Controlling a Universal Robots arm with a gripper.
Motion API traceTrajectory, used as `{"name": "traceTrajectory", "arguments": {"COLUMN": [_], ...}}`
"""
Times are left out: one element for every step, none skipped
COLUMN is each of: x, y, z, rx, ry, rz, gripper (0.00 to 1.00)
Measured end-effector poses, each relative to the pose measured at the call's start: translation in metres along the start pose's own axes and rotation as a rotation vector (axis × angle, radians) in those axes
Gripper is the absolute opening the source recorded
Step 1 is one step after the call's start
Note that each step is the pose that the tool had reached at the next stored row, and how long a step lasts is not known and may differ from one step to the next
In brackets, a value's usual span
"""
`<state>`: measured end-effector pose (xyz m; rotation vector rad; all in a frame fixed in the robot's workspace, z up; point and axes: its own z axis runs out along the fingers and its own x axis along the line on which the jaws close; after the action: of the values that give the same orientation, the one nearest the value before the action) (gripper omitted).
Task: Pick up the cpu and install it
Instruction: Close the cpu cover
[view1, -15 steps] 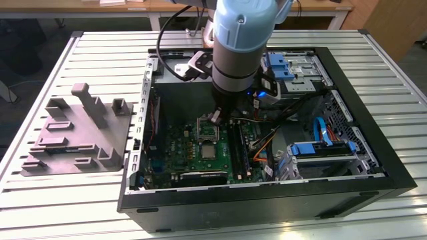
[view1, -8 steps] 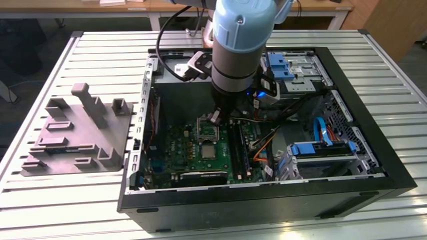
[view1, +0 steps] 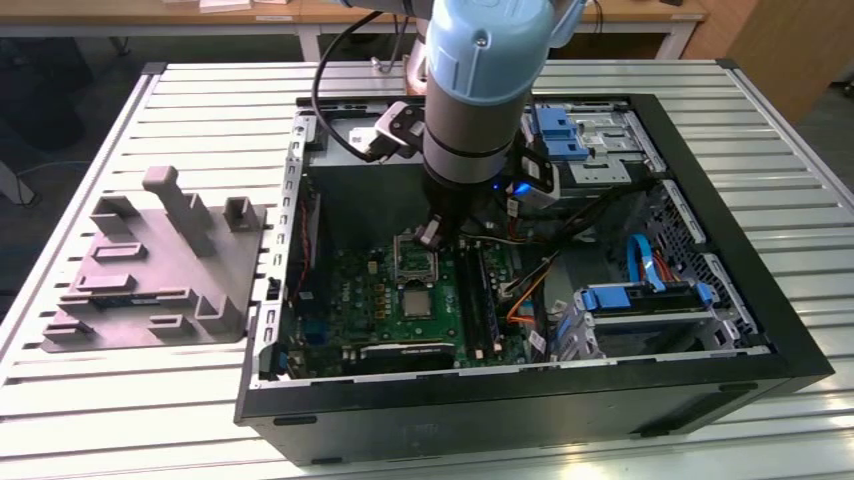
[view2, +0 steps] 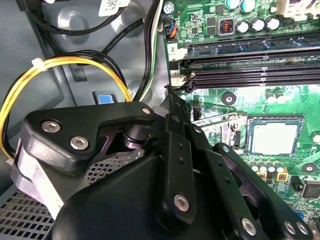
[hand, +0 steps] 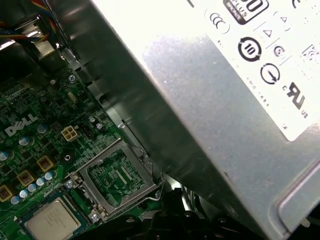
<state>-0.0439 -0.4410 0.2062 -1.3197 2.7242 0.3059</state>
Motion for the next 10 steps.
{"name": "traceTrajectory", "arguments": {"x": [0.0,0.0,0.0,0.0,0.0001,0.0001,0.0001,0.0001,0.0001,0.0], "y": [0.0,0.0,-0.0001,-0.0001,-0.0001,-0.0001,-0.0001,-0.0001,-0.0001,-0.0001], "z": [0.0001,0.0,0.0,0.0,0.0001,0.0002,0.0003,0.0004,0.0004,0.0005], "rx": [-0.0007,-0.0012,-0.0018,-0.0022,-0.0023,-0.0024,-0.0024,-0.0023,-0.0024,-0.0021], "ry": [-0.0005,-0.0004,-0.0005,-0.0004,-0.0004,-0.0003,-0.0002,0.0001,0.0006,0.0016], "rz": [0.0,0.0,0.0,0.0,0.0,0.0,0.0,0.0,0.0,0.001], "gripper": [0.11,0.11,0.11,0.11,0.11,0.11,0.11,0.11,0.11,0.11]}}
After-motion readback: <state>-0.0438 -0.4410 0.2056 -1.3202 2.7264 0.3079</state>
